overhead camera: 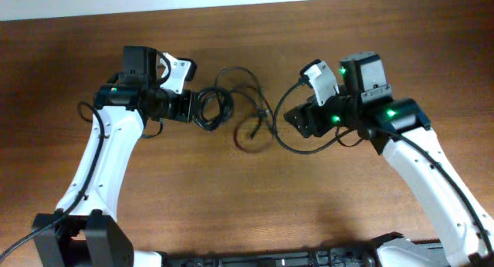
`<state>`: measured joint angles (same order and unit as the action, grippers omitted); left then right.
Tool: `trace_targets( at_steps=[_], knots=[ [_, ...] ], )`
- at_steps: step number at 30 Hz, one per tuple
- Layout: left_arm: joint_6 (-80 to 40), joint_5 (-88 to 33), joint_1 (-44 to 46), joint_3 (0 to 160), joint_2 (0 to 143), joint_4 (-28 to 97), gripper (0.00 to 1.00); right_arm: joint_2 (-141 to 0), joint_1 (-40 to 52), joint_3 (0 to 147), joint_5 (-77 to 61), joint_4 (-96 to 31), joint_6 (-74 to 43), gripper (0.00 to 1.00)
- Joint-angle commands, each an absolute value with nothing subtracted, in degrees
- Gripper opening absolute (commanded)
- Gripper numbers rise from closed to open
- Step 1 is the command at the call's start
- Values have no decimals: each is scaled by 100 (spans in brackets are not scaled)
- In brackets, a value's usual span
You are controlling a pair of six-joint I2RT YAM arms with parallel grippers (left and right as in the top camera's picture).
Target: Untangle cables
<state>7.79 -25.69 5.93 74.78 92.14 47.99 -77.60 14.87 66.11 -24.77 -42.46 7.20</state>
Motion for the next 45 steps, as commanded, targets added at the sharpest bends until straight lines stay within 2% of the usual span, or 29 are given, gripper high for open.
trace_targets(
  at_steps=[1,3,4,5,6,8,11,13,14,16,17,19,21,24,25,28,29,31,34,37,38,41,45],
  knots=[
    [1229,-3811,563,7511,9100,4947,0,-8099,1470,6681,-2982,-4104,-1,82],
    [2165,-4554,563,7511,9100,5120,0,-8344,1470,6681,-3588,-3610,-1297,85],
    [2480,-4783,563,7511,9100,5188,0,-8440,1470,6681,-3763,-3446,-1855,92],
    [2550,-4895,563,7511,9100,5192,0,-8547,1470,6681,-4064,-3321,-2296,93],
    [2545,-4941,561,7511,9100,5190,0,-8643,1483,6681,-4399,-3223,-2261,93],
    [2545,-5496,558,7511,9100,5140,0,-8871,1723,6676,-4445,-3216,-1702,86],
    [2547,-5658,558,7511,9100,5072,0,-8952,2095,6676,-4355,-3192,-1013,85],
    [2543,-5308,550,7511,9100,5092,0,-8943,2086,6678,-3444,-3330,-965,86],
    [2543,-5225,502,7511,9100,5129,0,-8858,1927,6678,-2613,-3660,-967,97],
    [2543,-5105,259,7511,9100,5142,0,-8536,1382,6702,-1568,-4355,-967,98],
    [2543,-5098,86,7511,9100,5142,0,-8337,1092,6705,-1546,-4497,-1057,98],
    [2521,-5100,-187,7511,9100,5133,0,-7885,598,6705,-3076,-4563,-2047,98],
    [1977,-5057,-231,7511,9100,5098,0,-7907,676,6702,-4182,-4456,-2659,99],
    [-757,-3870,-172,7511,9100,5135,0,-8110,1319,6702,-4285,-4150,-4058,96],
    [-1024,-3859,-126,7511,9100,5170,0,-8228,1579,6702,-4202,-3854,-4698,83],
    [-1411,-3857,143,7511,9100,5153,0,-8600,2283,6702,-3275,-3304,-6202,82],
    [-1278,-3857,357,7511,9100,5131,0,-8774,2526,6702,-2932,-3026,-6449,93],
    [-301,-4040,642,7511,9094,5168,0,-9174,2648,6702,-2134,-2436,-6547,98],
    [1846,-5286,698,7511,9089,5596,0,-9430,2246,6702,-2047,-1879,-6545,99],
    [3103,-5920,698,7511,9089,5979,0,-9435,2126,6702,-2060,-1881,-6379,99],
    [3649,-6353,698,7511,9089,6075,0,-9437,2182,6698,-2110,-1953,-6348,96],
    [4482,-7072,698,7511,9089,6027,0,-9511,2491,6698,-2740,-2102,-6344,93],
    [4598,-7813,569,7511,9089,5380,0,-9686,2853,6698,-2941,-2196,-6121,93]
  ],
)
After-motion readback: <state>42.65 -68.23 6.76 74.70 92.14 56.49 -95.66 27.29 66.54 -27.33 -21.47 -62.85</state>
